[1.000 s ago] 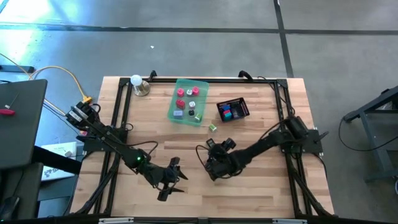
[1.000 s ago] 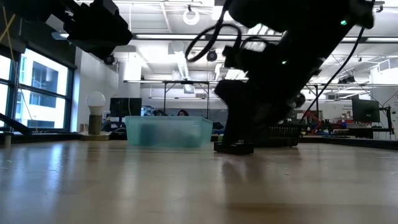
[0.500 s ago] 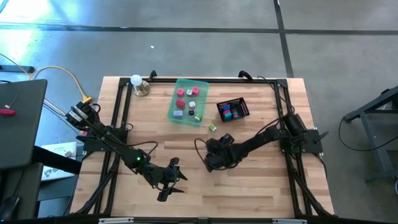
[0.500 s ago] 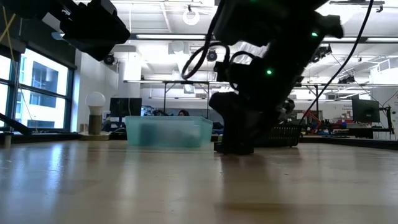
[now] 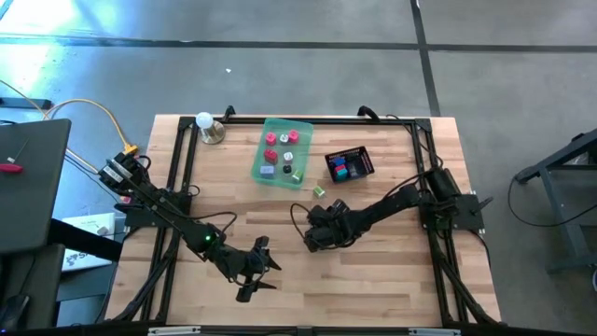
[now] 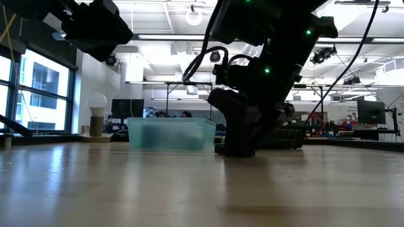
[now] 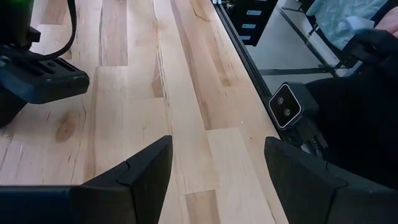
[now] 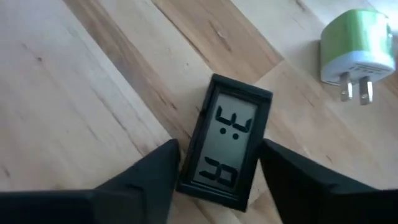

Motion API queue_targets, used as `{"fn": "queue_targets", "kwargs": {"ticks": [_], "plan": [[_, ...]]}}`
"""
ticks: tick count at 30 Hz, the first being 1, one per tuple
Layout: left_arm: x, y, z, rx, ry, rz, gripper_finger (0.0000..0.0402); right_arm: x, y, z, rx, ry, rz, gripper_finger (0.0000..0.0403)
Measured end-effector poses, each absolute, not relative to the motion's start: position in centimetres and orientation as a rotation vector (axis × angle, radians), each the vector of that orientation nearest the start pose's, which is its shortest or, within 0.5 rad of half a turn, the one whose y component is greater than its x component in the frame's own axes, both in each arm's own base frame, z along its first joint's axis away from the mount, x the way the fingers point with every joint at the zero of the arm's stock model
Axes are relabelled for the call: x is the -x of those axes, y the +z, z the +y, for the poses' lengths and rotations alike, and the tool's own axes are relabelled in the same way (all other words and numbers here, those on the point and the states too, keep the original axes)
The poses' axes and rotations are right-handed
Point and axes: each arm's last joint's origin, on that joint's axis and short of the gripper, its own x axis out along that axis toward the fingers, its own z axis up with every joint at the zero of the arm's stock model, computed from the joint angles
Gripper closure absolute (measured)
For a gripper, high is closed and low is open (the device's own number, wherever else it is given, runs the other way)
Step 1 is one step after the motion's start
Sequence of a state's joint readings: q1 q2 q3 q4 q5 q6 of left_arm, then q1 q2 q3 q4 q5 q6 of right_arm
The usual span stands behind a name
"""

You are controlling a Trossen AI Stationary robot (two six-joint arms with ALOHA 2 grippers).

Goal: Pick & Place Office items
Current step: Put the black digital clock into the black bin

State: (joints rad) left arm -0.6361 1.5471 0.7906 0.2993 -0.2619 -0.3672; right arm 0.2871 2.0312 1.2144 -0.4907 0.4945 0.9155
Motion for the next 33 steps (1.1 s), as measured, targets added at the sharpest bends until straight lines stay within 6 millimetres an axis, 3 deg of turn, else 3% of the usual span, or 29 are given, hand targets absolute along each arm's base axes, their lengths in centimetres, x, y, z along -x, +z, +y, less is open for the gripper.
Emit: {"fn": "queue_targets", "kwargs": {"ticks": [6, 13, 19, 25, 29, 33], "plan": [[-26.1, 20.1, -18.3, 0.158, -0.286, 0.475, 0.0156, -36.1, 11.2, 9.4, -0.274, -0.663, 1.017, 0.0267], [-26.1, 20.1, -18.4, 0.156, -0.287, 0.475, 0.0156, -35.3, 11.7, 10.3, -0.224, -0.631, 1.063, 0.0267], [-26.1, 20.0, -18.3, 0.155, -0.286, 0.477, 0.0156, -32.4, 14.0, 10.6, -0.179, -0.638, 1.230, 0.0267], [-26.1, 20.0, -18.3, 0.155, -0.286, 0.479, 0.0156, -28.9, 18.1, 8.7, -0.096, -0.773, 1.374, 0.0267], [-26.1, 20.0, -18.3, 0.156, -0.286, 0.479, 0.0156, -27.5, 20.2, 7.3, -0.090, -0.818, 1.447, 0.0267], [-26.1, 20.0, -18.3, 0.157, -0.286, 0.478, 0.0156, -26.9, 21.0, 5.5, -0.044, -0.830, 1.522, 0.0267]]}}
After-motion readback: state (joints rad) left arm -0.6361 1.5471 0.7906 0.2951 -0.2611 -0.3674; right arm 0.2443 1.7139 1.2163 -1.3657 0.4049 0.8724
